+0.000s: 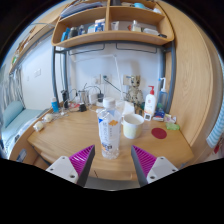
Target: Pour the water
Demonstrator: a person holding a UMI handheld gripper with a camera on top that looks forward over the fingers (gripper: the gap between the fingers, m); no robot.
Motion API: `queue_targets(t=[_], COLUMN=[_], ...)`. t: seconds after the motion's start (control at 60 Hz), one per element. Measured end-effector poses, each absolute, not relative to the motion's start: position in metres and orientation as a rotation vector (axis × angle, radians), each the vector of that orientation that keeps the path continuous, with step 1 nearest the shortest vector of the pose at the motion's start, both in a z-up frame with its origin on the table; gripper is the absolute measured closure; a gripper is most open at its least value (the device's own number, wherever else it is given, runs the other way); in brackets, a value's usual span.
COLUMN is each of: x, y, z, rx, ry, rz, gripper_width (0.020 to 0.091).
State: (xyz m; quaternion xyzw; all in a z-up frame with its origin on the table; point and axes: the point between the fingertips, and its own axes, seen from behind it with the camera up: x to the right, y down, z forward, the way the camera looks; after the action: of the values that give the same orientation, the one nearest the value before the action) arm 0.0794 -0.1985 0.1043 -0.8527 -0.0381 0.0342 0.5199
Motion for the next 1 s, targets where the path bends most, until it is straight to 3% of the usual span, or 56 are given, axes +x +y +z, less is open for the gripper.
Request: queue_targets(t=[0.367,0.4,0.45,0.633,0.783,1.0], x=[0.063,0.064,0.064,0.063,0.065,0.062], y=[-0.101,-0.096,-0.090,-0.085,-0.080,-0.077], z=[0.096,0.094,0.092,0.099,0.098,0.095], rx=[-1.935,-1.921,-1.897,-1.784,-1.764,-1.815], ry=[-0.021,-0.005,0.015,0.020,0.007,0.020], rz=[0.036,0.032,0.026,0.016,-0.005,0.040], gripper_width=[0.0379,0.0413,0.0544,0.0617,0.0723,0.0730])
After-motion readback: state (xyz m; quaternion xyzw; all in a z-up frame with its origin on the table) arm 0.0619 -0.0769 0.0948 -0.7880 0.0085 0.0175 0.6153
